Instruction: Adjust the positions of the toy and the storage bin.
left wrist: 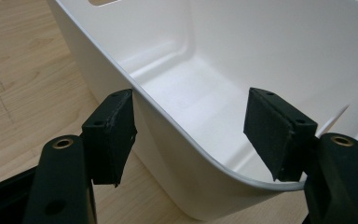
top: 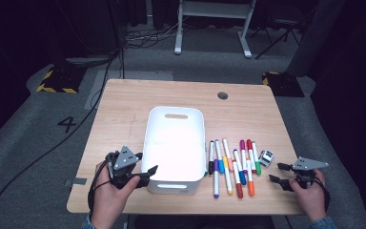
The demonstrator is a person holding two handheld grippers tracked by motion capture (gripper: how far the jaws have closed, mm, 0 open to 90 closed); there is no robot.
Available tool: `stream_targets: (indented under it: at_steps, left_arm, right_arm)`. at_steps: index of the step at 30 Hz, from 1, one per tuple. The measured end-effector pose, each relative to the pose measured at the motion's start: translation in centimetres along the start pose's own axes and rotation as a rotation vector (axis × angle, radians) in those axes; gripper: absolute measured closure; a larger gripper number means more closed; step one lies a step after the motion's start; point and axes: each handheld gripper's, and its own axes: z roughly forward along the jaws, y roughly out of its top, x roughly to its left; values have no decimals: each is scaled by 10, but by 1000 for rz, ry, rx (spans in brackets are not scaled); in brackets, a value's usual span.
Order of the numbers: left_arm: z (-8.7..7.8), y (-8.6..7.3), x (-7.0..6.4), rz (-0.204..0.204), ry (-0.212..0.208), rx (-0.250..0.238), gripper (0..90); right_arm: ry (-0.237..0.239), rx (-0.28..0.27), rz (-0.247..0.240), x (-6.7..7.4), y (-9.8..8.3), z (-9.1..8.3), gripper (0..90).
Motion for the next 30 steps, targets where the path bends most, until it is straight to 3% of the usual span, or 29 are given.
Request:
stream_targets:
  at_steps: [5, 8, 9, 17, 21, 27, 28, 30]
  left_arm:
    - [1, 2, -5, 18, 9, 12, 308]
    - [2, 6, 0, 17, -12, 22, 288]
    - [2, 7, 2, -2, -20, 13, 287]
    - [-9, 21, 11, 15, -22, -11, 284]
    - [-19, 27, 27, 2, 13, -22, 266]
    - [-25, 25, 46, -15, 56, -30, 257]
    - [-26, 21, 54, -26, 100, -30, 255]
    - [-24, 16, 60, -35, 133, -18, 254]
  right_arm:
    - [-1, 0, 0, 0, 0, 0, 313]
    - [-1, 0, 4, 0, 0, 0, 312]
    - [-1, 1, 2, 0, 0, 0, 313]
    - [0, 0, 1, 0, 0, 0, 313]
    - [-1, 2, 4, 0, 0, 0, 313]
    - [0, 1, 3, 0, 0, 0, 313]
    - [0, 1, 4, 0, 0, 0, 313]
    - [-1, 1, 3, 0, 0, 0, 313]
